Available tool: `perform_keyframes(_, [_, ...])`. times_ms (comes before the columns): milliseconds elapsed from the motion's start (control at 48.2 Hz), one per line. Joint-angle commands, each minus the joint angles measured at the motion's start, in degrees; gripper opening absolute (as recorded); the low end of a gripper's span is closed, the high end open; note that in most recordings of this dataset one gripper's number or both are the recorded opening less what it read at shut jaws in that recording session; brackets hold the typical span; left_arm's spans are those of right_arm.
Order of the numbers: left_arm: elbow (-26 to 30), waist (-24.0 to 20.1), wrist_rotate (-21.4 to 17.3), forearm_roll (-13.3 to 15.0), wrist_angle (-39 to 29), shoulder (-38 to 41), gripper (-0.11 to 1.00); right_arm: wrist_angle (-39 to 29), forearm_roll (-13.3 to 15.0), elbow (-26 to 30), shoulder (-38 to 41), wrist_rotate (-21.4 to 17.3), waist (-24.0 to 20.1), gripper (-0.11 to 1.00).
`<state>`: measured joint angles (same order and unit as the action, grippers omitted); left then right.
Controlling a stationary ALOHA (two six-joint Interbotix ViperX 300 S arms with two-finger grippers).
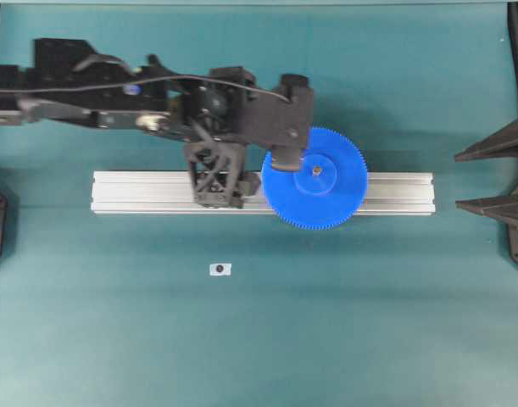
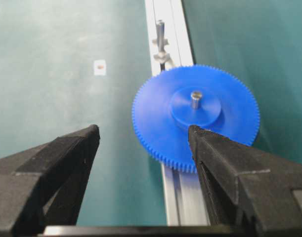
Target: Insert the large gear onto the shaft.
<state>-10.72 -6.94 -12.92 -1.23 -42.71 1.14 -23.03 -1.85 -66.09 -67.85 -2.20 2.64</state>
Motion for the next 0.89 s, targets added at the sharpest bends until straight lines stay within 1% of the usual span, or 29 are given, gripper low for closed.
perform_keyframes(0, [-0.79,0.00,0.35,-0.09,1.14,-4.31,0.86,0.26,0.00,0.62,0.26,-0.53,0.09,0.79])
perform_keyframes(208, [-5.36,0.00,0.53,-0.09,4.13,-10.55,0.86,0.26,-0.09,0.18,-0.44,-0.53,0.09,0.79])
perform_keyframes(477, [-11.34,0.35,0.53,-0.09,4.39,-15.91,0.86,-0.26,-0.09,-0.79,-0.88,-0.70,0.09,0.79])
perform_keyframes(560, [-12.22,0.62,1.23,-0.09,4.48,-17.05,0.86,-2.46,0.00,-0.88,-0.88,-1.85,0.09,0.79])
perform_keyframes(685, [-13.62,0.62,3.16,-0.09,4.57,-18.98,0.86,-6.50,0.44,-0.79,-1.05,-5.01,0.09,0.79])
perform_keyframes(768, [-14.94,0.79,4.04,-0.09,4.48,-20.30,0.86,-6.94,0.97,-0.79,-1.32,-5.98,0.09,0.79])
perform_keyframes(872, [-16.96,1.58,4.31,-0.09,4.83,-22.50,0.86,-6.94,1.76,-0.79,-1.76,-6.15,0.09,0.79])
